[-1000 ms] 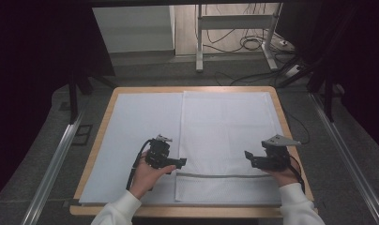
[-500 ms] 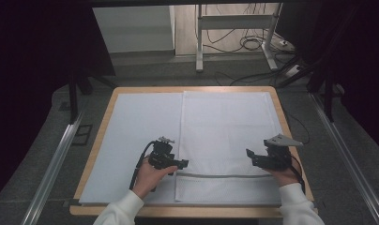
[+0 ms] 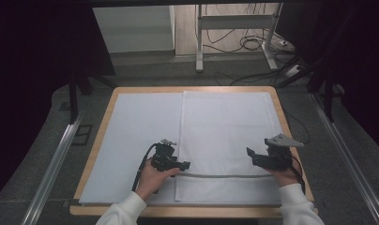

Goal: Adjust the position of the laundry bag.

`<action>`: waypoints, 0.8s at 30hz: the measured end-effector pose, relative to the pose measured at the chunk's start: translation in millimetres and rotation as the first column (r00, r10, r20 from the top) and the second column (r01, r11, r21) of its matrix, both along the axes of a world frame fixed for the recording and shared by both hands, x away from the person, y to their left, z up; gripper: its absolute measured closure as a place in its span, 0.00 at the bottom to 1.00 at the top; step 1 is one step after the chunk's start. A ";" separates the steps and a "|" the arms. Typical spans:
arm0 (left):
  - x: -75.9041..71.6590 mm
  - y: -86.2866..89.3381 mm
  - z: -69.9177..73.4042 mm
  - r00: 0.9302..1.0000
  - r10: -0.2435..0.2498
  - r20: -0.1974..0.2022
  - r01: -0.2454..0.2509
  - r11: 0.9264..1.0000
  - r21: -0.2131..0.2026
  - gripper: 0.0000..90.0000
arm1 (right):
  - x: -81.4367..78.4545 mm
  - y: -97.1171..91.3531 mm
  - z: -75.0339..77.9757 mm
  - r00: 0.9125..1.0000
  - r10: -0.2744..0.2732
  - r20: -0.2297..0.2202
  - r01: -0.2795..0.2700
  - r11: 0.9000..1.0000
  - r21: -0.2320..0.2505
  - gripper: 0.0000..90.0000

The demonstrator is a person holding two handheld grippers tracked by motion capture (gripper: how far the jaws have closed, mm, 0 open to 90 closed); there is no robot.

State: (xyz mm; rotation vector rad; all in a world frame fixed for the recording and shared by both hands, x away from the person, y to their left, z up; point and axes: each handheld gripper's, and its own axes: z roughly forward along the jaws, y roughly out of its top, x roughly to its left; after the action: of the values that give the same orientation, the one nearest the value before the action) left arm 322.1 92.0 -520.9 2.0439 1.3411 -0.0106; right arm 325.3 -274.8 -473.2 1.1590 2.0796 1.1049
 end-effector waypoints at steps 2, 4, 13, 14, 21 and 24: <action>0.0 -1.4 -1.2 1.000 -0.003 0.004 0.003 1.000 0.006 0.39 | -0.3 0.5 0.1 1.000 0.001 -0.001 -0.001 1.000 -0.004 0.22; -0.2 -1.8 -1.3 1.000 -0.011 0.003 0.011 1.000 -0.007 0.41 | -0.1 0.4 -0.1 1.000 0.001 -0.002 -0.001 1.000 -0.004 0.22; 2.0 -6.4 -2.6 0.999 -0.027 0.034 0.026 0.999 0.031 0.68 | 0.7 0.2 -0.1 1.000 -0.004 -0.004 0.004 1.000 -0.002 0.22; 2.0 -6.4 -2.6 0.999 -0.027 0.034 0.026 0.999 0.031 0.72 | 1.1 0.1 -0.1 1.000 -0.005 -0.004 0.005 1.000 -0.002 0.22; 0.3 -7.4 -4.6 0.997 -0.016 0.072 0.011 0.998 0.065 0.90 | 3.7 -0.9 1.6 1.000 -0.012 -0.016 0.012 1.000 0.005 0.22; 0.3 -7.0 -5.8 0.997 -0.014 0.076 0.010 0.998 0.059 0.95 | 3.8 -0.8 2.0 1.000 0.001 -0.016 -0.001 1.000 0.009 0.22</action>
State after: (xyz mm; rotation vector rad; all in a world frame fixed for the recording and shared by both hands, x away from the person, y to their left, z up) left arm 322.4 85.0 -526.7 2.0797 1.2963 0.1016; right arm 329.1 -275.6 -471.2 1.1741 2.0898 1.1098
